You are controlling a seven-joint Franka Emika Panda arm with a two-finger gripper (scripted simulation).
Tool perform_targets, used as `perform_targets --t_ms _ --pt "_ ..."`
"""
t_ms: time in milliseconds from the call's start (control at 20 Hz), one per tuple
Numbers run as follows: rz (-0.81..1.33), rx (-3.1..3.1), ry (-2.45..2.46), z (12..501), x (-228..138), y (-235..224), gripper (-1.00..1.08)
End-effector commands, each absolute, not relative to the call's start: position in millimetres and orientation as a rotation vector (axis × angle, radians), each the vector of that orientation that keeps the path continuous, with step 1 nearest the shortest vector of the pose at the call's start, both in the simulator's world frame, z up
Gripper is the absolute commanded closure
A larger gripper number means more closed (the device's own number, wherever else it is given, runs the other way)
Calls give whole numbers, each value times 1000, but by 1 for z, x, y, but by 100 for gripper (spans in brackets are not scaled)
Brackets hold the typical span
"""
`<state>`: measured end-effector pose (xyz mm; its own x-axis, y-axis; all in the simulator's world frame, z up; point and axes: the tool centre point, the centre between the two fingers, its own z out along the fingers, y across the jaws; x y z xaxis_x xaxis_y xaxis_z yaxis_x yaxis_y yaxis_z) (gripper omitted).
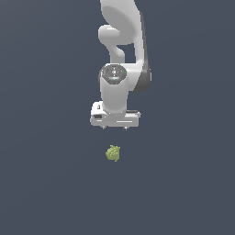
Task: Pick up the object and move it to a goal position.
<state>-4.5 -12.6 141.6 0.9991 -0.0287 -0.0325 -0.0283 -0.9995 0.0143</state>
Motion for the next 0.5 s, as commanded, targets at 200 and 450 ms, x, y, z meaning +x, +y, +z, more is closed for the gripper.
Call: perform_targets --t_ms 200,450 --pt "-58 3135 -38 142 -6 -2 -92" --pt "-74 3151 -23 144 -10 20 -92"
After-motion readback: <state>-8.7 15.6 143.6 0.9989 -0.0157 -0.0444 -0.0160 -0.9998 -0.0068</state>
